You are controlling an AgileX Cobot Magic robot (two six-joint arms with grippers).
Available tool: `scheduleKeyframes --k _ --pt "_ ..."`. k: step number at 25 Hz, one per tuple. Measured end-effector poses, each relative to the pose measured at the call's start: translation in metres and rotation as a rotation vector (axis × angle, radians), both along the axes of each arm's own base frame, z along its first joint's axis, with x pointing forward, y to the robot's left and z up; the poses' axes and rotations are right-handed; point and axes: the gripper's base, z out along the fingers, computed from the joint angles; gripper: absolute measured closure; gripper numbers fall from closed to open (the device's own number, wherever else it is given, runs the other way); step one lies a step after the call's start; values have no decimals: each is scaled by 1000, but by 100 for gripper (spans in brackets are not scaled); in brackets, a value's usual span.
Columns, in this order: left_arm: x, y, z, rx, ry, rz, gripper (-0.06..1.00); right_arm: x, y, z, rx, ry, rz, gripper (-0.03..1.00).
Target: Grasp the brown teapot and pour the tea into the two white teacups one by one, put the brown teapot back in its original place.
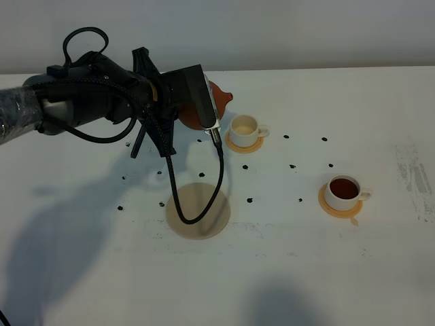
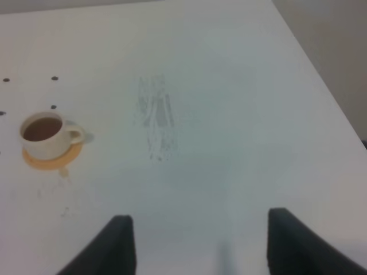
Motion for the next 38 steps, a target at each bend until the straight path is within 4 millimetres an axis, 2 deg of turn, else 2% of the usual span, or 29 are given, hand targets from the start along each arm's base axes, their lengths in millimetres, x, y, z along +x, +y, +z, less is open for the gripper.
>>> scheduleKeyframes --k 6,16,28,38 --pt "2 -1 -7 53 -16 -52 85 0 0 0 0 0 0 47" --pt "4 -1 -5 97 -66 -104 85 0 0 0 0 0 0 47" --pt "12 -3 -20 152 -57 -111 85 0 0 0 0 0 0 47" --pt "20 -18 -23 196 -88 -156 85 0 0 0 0 0 0 47"
